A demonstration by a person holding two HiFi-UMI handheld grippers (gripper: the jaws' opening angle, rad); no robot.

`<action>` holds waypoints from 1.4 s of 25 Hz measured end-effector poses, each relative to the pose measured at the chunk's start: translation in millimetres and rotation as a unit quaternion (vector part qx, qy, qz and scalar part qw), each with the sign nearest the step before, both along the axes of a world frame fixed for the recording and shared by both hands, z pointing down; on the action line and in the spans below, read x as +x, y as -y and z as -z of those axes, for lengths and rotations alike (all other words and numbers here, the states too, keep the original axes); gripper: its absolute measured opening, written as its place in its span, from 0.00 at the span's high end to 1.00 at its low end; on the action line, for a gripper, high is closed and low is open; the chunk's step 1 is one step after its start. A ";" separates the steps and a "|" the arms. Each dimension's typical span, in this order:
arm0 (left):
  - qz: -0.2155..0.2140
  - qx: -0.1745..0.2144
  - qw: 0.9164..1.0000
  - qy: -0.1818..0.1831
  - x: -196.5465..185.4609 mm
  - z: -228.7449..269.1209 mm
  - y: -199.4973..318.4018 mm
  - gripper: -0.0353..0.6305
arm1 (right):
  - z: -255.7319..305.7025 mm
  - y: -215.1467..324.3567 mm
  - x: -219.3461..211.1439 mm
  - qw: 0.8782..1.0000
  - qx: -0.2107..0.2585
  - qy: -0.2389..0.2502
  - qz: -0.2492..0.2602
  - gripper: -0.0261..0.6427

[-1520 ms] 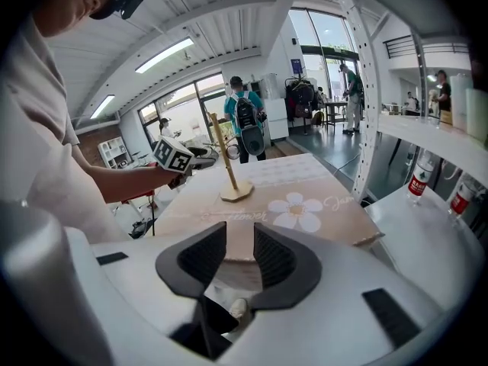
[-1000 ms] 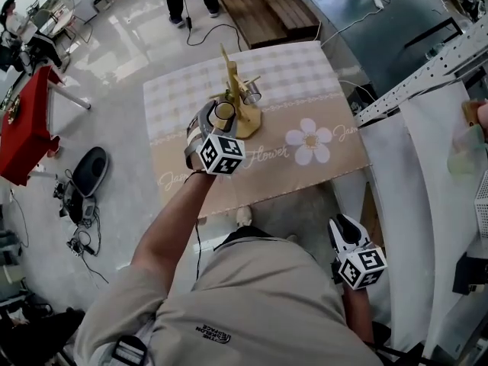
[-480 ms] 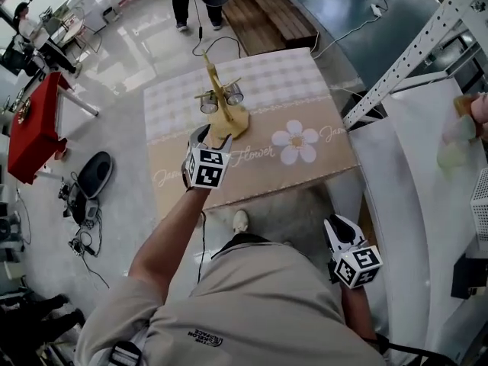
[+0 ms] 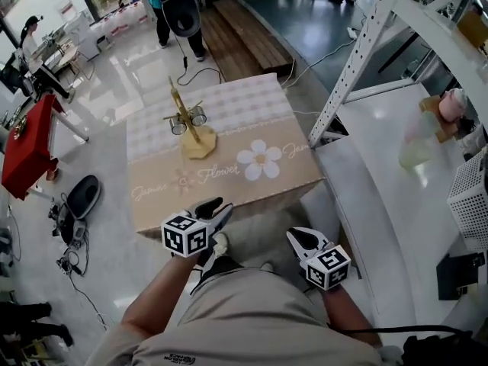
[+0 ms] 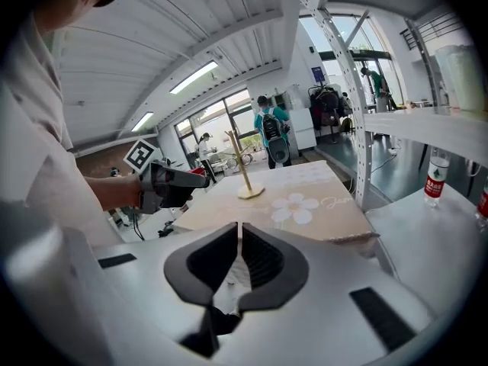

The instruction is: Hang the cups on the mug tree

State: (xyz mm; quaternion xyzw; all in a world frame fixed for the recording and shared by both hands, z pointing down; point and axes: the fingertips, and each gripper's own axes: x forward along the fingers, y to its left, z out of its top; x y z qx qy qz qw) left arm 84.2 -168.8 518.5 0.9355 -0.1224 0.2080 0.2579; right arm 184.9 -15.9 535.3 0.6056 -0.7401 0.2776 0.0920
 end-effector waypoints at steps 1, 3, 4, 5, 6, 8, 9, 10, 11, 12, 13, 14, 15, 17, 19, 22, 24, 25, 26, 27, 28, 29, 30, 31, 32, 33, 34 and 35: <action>-0.002 -0.004 1.000 -0.003 -0.4 2.4 -15.0 0.75 | -1.0 -2.9 -1.2 1.000 -0.001 0.002 0.009 0.92; -0.008 -0.009 1.000 -0.007 -0.6 6.9 -40.9 0.86 | 1.1 -6.0 -3.6 1.000 0.003 0.005 0.028 0.92; -0.012 -0.011 1.000 -0.009 -0.3 9.1 -52.8 0.90 | 3.2 -7.3 -5.2 0.999 0.005 0.007 0.038 0.92; -0.017 -0.012 1.000 -0.011 0.0 11.2 -64.2 0.92 | 5.5 -8.8 -7.4 0.999 0.007 0.009 0.049 0.92; -0.021 -0.012 1.000 -0.013 0.3 13.2 -75.3 0.93 | 8.0 -10.3 -10.3 0.998 0.011 0.011 0.062 0.92; -0.030 -0.005 0.999 -0.011 1.1 15.9 -97.6 0.93 | 10.1 -15.0 -16.7 0.996 0.017 0.014 0.087 0.92; -0.038 0.001 0.999 -0.008 1.4 16.0 -109.3 0.93 | 9.3 -19.2 -19.8 0.995 0.017 0.015 0.096 0.92; -0.048 0.008 0.999 -0.002 1.6 15.3 -121.4 0.93 | 8.1 -24.2 -22.7 0.994 0.015 0.017 0.103 0.92; -0.059 0.015 0.998 0.004 1.7 14.2 -133.1 0.93 | 7.7 -28.7 -25.4 0.994 0.013 0.019 0.109 0.92; -0.069 0.020 0.997 0.008 2.2 13.4 -143.7 0.93 | 8.5 -31.9 -27.7 0.993 0.013 0.020 0.114 0.92; -0.078 0.021 0.997 0.010 3.2 12.8 -152.8 0.93 | 10.0 -33.7 -29.6 0.992 0.013 0.019 0.121 0.92; -0.084 0.021 0.996 0.011 4.6 12.3 -160.5 0.93 | 11.5 -34.7 -31.0 0.991 0.015 0.015 0.129 0.92; -0.090 0.021 0.996 0.012 6.2 11.5 -167.4 0.93 | 12.2 -35.8 -32.2 0.990 0.015 0.012 0.137 0.93; -0.098 0.023 0.995 0.016 8.9 8.1 -179.1 0.93 | 10.5 -39.8 -34.1 0.989 0.013 0.007 0.148 0.93; -0.102 0.027 0.994 0.022 10.0 4.3 -188.6 0.93 | 6.7 -46.0 -36.1 0.988 0.008 0.007 0.153 0.93; -0.099 0.025 0.994 0.023 10.4 2.0 -196.5 0.93 | 5.1 -53.3 -38.6 0.988 0.007 0.006 0.156 0.93; -0.096 0.023 0.995 0.023 9.9 0.8 -198.1 0.93 | 5.3 -56.0 -39.5 0.988 0.009 0.003 0.157 0.93; -0.095 0.022 0.995 0.024 9.3 0.1 -198.7 0.93 | 5.5 -57.4 -39.9 0.987 0.010 0.003 0.158 0.94; -0.094 0.022 0.995 0.025 8.8 -0.4 -199.1 0.93 | 5.8 -58.9 -40.3 0.987 0.011 0.002 0.158 0.94; -0.093 0.022 0.995 0.026 8.6 -0.5 -199.3 0.93 | 5.8 -60.5 -40.5 0.987 0.012 0.002 0.158 0.94; -0.092 0.023 0.995 0.027 8.7 -0.1 -199.4 0.93 | 5.6 -62.2 -40.3 0.987 0.012 0.001 0.158 0.94; -0.091 0.023 0.995 0.027 9.2 0.6 -199.3 0.93 | 5.1 -63.9 -39.8 0.987 0.011 0.000 0.158 0.94; -0.090 0.024 0.995 0.026 10.0 1.3 -199.3 0.93 | 4.5 -65.6 -39.3 0.987 0.010 0.000 0.158 0.94; -0.089 0.024 0.995 0.025 10.9 1.9 -199.6 0.93 | 4.1 -67.3 -39.1 0.987 0.010 -0.001 0.159 0.94; -0.089 0.024 0.995 0.025 11.5 2.2 -200.1 0.93 | 3.7 -68.9 -39.2 0.987 0.009 -0.003 0.160 0.94; -0.088 0.023 0.996 0.024 11.8 2.2 -200.8 0.93 | 3.4 -70.1 -39.6 0.987 0.009 -0.005 0.162 0.94; -0.088 0.023 0.996 0.024 11.8 2.0 -201.6 0.93 | 3.3 -71.1 -40.1 0.987 0.010 -0.007 0.163 0.94; -0.088 0.023 0.996 0.025 11.8 1.6 -202.4 0.93 | 3.3 -71.8 -40.6 0.986 0.010 -0.008 0.164 0.94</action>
